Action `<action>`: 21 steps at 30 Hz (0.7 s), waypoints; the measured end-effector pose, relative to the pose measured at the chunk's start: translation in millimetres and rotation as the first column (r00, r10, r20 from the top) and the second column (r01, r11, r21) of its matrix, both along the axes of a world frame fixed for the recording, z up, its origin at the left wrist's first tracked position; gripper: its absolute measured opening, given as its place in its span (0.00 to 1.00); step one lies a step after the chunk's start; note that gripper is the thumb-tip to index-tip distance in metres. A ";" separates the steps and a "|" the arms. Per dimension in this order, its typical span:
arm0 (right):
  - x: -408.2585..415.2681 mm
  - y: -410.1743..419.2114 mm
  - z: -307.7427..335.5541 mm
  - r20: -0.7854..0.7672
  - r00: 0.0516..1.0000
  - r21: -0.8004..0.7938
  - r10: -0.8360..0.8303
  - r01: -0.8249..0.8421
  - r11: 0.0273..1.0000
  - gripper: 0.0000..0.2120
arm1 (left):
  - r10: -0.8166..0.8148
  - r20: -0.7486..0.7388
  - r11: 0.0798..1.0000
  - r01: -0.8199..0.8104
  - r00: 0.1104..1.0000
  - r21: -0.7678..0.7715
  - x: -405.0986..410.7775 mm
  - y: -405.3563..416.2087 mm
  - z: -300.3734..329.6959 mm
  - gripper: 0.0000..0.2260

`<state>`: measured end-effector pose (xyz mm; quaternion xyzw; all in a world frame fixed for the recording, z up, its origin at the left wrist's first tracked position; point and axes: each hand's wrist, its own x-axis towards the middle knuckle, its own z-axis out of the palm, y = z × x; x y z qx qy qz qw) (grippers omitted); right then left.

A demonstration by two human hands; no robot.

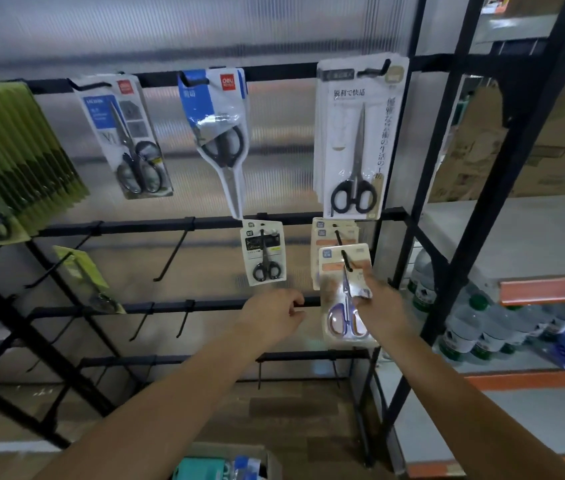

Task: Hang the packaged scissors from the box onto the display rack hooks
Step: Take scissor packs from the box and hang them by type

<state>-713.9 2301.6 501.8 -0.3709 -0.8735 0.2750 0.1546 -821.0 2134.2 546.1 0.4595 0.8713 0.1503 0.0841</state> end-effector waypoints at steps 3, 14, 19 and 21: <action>-21.9 12.7 13.8 0.049 0.999 -0.013 0.014 -0.014 1.000 0.34 | -0.012 -0.022 1.000 0.012 1.000 0.002 0.1 5.6 10.7 0.11; -24.7 -16.5 19.6 0.291 0.951 -0.096 0.109 -0.084 0.992 0.15 | 0.070 -0.034 0.997 -0.071 0.997 -0.027 -18.2 -23.4 19.1 0.14; -43.2 -68.5 18.7 0.266 0.925 -0.106 0.272 -0.253 0.962 0.17 | 0.141 -0.049 0.985 -0.145 0.989 -0.092 -32.0 -62.8 5.0 0.13; -55.4 -87.4 15.4 0.255 0.903 -0.079 0.346 -0.337 0.938 0.16 | 0.190 -0.013 0.975 -0.190 0.982 -0.116 -38.1 -86.3 -6.6 0.15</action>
